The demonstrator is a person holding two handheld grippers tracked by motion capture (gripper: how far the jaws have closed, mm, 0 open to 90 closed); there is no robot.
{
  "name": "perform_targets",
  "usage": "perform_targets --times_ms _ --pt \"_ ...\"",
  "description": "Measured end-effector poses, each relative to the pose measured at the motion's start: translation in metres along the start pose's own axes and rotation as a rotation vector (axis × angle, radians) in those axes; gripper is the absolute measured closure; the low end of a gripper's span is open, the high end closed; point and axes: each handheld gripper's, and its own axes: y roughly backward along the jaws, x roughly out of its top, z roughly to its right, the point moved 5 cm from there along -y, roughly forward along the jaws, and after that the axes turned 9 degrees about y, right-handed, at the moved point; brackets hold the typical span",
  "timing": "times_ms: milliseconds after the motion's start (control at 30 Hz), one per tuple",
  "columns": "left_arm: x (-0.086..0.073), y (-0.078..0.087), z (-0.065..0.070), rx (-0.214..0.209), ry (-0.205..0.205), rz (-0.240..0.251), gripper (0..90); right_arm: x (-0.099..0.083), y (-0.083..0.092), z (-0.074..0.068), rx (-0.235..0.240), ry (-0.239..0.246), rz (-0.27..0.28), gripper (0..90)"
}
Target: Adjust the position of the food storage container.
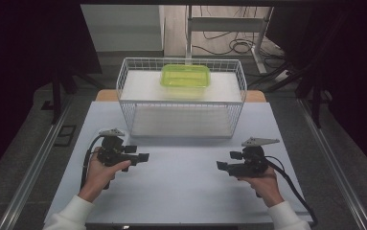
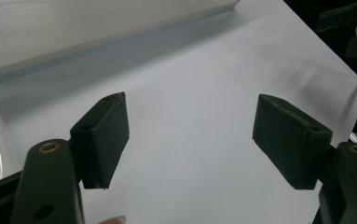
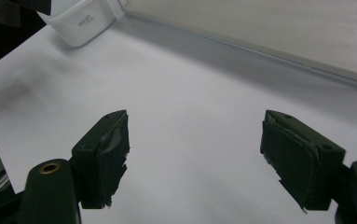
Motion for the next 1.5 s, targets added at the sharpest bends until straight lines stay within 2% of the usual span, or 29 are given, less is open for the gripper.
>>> perform_targets --times_ms 200,300,600,900,1100,1267,1367,1500 --pt "0.001 0.004 -0.001 0.025 -0.008 0.006 26.4 0.000 0.001 -0.001 -0.005 -0.010 -0.001 23.3" --pt "0.002 0.011 -0.003 0.048 -0.015 0.013 27.1 0.002 0.004 0.000 0.001 -0.025 0.016 23.4" --pt "0.016 0.034 -0.021 0.133 -0.026 -0.003 27.9 0.001 0.003 0.001 -0.021 -0.012 0.000 23.7" --pt "0.038 0.053 -0.063 0.221 0.047 -0.019 28.4 0.000 0.005 0.004 -0.056 -0.009 -0.007 23.8" --pt "0.042 0.057 -0.088 0.251 0.102 -0.030 28.3 -0.003 0.002 0.004 -0.054 -0.015 -0.023 23.8" --pt "0.045 0.061 -0.100 0.279 0.121 -0.042 28.7 -0.004 0.001 0.006 -0.053 -0.026 -0.028 23.9" --pt "0.047 0.063 -0.105 0.303 0.125 -0.054 29.8 -0.003 0.001 0.005 -0.028 -0.047 -0.019 24.5" --pt "0.049 0.065 -0.112 0.302 0.149 -0.060 30.6 -0.002 0.001 0.006 -0.017 -0.059 -0.010 24.8"
